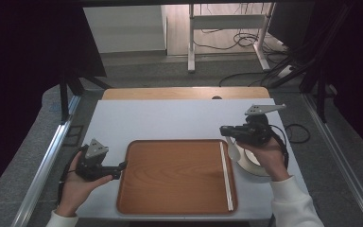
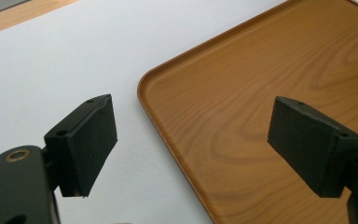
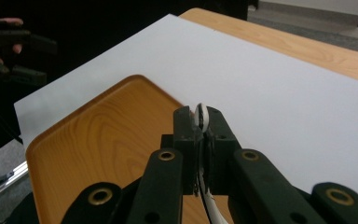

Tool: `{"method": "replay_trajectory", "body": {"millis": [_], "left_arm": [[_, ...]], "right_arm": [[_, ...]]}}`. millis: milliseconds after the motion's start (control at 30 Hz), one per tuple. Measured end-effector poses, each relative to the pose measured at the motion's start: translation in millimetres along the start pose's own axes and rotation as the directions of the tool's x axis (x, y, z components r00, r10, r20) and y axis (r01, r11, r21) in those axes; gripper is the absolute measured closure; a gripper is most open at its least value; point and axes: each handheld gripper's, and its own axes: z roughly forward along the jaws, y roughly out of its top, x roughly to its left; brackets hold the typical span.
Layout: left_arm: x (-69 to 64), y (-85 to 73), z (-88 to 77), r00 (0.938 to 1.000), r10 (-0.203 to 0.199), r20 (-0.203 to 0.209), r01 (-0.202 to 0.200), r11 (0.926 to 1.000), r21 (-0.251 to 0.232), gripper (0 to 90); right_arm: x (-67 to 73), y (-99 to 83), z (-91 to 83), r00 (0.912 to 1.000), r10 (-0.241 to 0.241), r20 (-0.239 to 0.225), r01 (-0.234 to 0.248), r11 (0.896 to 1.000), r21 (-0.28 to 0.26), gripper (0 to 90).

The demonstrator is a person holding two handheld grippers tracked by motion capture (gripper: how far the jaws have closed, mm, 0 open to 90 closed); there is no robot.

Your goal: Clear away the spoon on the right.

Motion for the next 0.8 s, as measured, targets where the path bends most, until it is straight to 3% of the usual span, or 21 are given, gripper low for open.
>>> {"method": "replay_trajectory", "body": {"millis": [367, 800], "left_arm": [[0.1, -0.3, -0.2, 1.0000, 0.001, 0.001, -0.001, 1.0000, 0.001, 15.0], [0.3, -0.4, -0.4, 1.0000, 0.002, 0.001, -0.002, 1.0000, 0.002, 15.0]], "right_arm": [[15.4, -6.1, 30.9, 0.9989, -0.034, -0.034, 0.037, 0.996, 0.082, 85.3], [31.9, -17.5, 66.9, 0.9948, -0.061, -0.081, 0.076, 0.978, 0.192, 85.2]]}}
